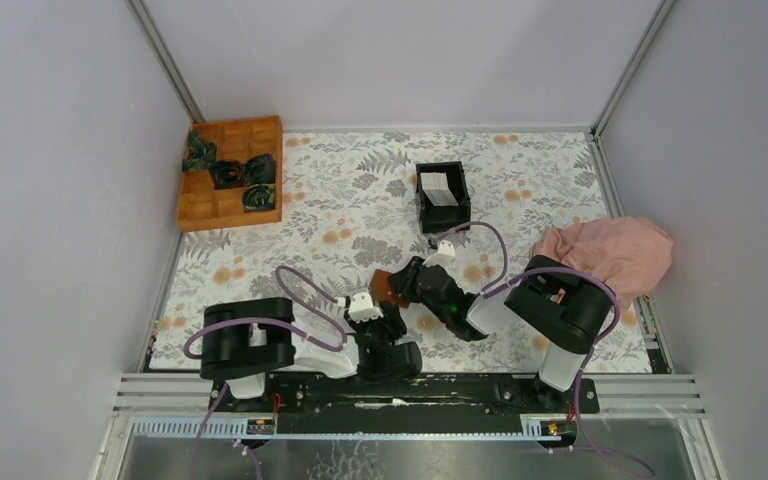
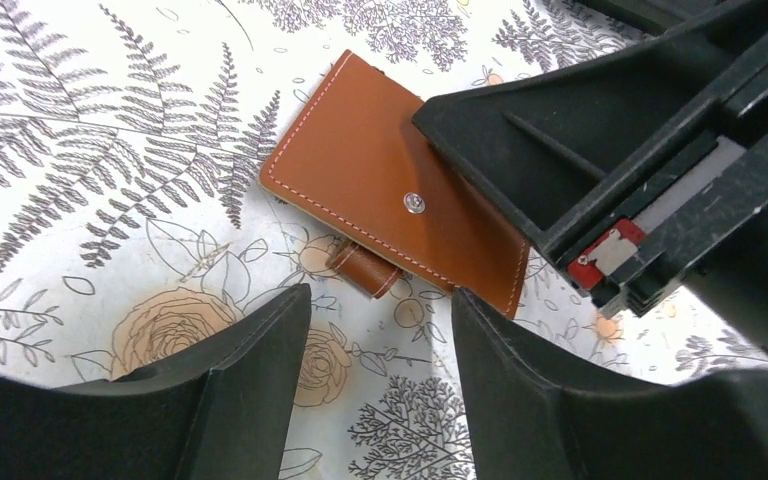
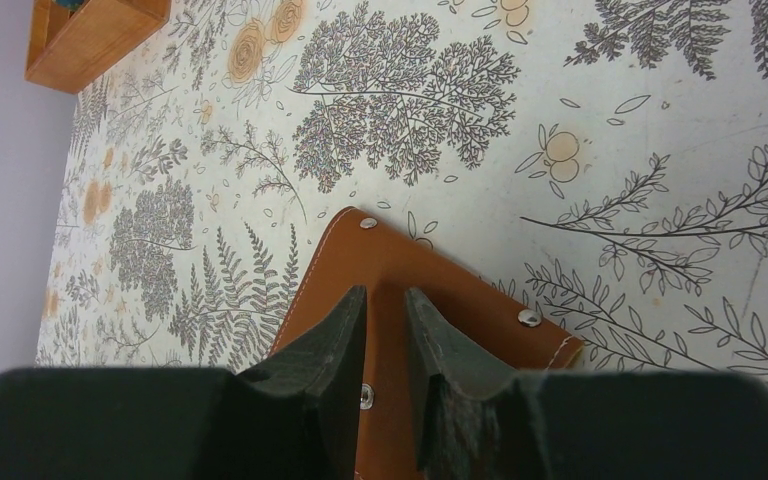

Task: Put the credit cards into the card holder
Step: Close the card holder at the center of the board.

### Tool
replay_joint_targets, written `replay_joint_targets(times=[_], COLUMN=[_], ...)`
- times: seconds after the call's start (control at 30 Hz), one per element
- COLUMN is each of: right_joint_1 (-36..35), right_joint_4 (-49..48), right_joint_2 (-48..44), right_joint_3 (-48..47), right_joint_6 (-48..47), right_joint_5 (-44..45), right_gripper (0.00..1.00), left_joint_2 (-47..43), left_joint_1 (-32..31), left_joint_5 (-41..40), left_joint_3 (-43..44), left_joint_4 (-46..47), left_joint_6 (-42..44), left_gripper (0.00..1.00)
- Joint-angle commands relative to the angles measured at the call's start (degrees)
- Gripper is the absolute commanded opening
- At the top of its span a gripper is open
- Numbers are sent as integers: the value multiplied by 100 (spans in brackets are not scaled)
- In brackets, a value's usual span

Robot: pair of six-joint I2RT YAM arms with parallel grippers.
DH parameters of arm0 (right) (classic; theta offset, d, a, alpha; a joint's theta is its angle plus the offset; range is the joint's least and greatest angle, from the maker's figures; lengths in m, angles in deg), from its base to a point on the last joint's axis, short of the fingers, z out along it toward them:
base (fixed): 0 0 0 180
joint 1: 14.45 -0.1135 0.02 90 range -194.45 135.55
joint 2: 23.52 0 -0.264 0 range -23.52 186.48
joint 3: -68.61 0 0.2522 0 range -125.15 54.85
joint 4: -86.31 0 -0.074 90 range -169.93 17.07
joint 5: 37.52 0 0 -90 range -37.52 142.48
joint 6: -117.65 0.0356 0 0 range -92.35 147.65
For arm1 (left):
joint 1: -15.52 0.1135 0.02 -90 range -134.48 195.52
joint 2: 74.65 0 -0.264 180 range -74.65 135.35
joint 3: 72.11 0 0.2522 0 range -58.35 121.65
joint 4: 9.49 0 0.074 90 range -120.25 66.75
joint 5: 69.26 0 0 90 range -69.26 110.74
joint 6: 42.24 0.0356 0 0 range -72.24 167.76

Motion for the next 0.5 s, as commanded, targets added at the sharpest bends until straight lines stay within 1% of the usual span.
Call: replay_joint_targets(times=[0.0, 0.13, 0.3, 0.37, 0.4, 0.47], right_joint_1=[-52, -52, -56, -60, -53, -56], right_joint_4=[1249, 1270, 1235, 1227, 1234, 1243], right_joint_2=[224, 222, 271, 283, 297, 310], right_joint_3=[76, 72, 83, 76, 77, 67], right_joint_6=[-116, -119, -95, -88, -85, -71], right_joint_5=[0, -1, -10, -34, -33, -30], right_gripper=[28, 28, 28, 28, 28, 28], left_joint_2=[663, 874, 928, 922, 899, 777], left_joint_1=[-90, -163, -175, -198, -212, -215], left_joint_5=[516, 466, 317, 164, 88, 8], left_joint_3=[-144, -17, -45, 6, 7, -98], left_joint_4=[-2140, -2575, -2593, -2536, -2383, -1786], left_joint_6=[-266, -579, -649, -554, -331, 216], left_gripper=[63, 65, 69, 71, 72, 74])
